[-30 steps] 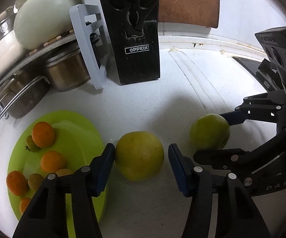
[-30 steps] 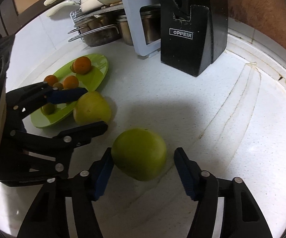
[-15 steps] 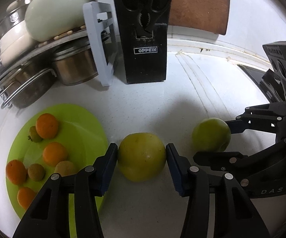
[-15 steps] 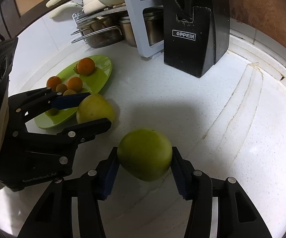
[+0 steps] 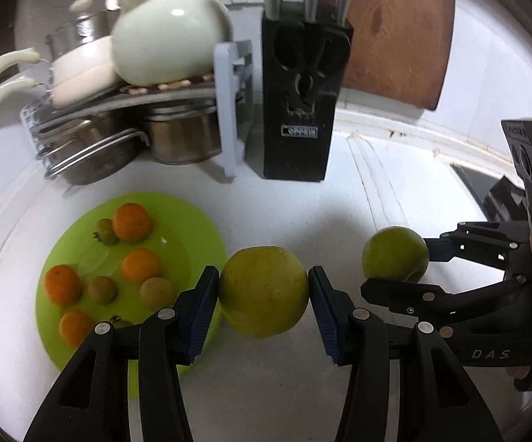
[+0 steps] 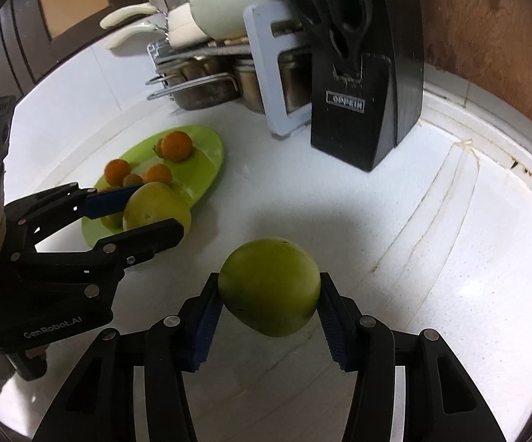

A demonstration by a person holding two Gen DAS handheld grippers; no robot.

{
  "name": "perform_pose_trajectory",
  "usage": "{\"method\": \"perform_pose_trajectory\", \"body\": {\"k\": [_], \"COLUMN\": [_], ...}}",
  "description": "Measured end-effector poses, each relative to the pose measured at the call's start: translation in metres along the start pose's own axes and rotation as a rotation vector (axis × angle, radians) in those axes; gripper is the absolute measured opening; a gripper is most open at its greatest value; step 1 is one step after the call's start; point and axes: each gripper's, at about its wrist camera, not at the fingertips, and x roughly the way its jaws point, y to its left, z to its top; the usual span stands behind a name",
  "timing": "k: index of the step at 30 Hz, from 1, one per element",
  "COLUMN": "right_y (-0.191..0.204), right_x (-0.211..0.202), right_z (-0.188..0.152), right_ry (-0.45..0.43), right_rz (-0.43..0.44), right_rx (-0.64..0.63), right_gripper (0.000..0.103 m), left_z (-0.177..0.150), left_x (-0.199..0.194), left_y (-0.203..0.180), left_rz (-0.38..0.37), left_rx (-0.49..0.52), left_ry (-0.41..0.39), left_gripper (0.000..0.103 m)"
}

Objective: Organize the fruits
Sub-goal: 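Carry the pomelo and green apple over the green plate with both tools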

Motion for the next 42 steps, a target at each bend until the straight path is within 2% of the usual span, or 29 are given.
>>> {"method": "perform_pose_trajectory", "body": {"k": [18, 30, 42], "right_y": [0.05, 0.085, 0.117], "right_x": [-0.047, -0.06, -0.052], "right_z": [0.007, 0.026, 0.055], "right_ry": [-0.121, -0.193, -0.236], "right_rz": [0.061, 0.11, 0.147], "right_rx": [-0.096, -0.139, -0.164], "right_gripper": [0.051, 0.051, 0.051], "left_z": [-0.02, -0.024, -0.015], "left_x": [-0.084, -0.126, -0.139], "left_y": [0.016, 0.033, 0.065], "left_rz": [0.127, 0.21, 0.272], "left_rx": [-0.173, -0.186, -0.221], "left_ry": [-0.104, -0.157, -0.175], "left_gripper": [0.049, 0.049, 0.049]}}
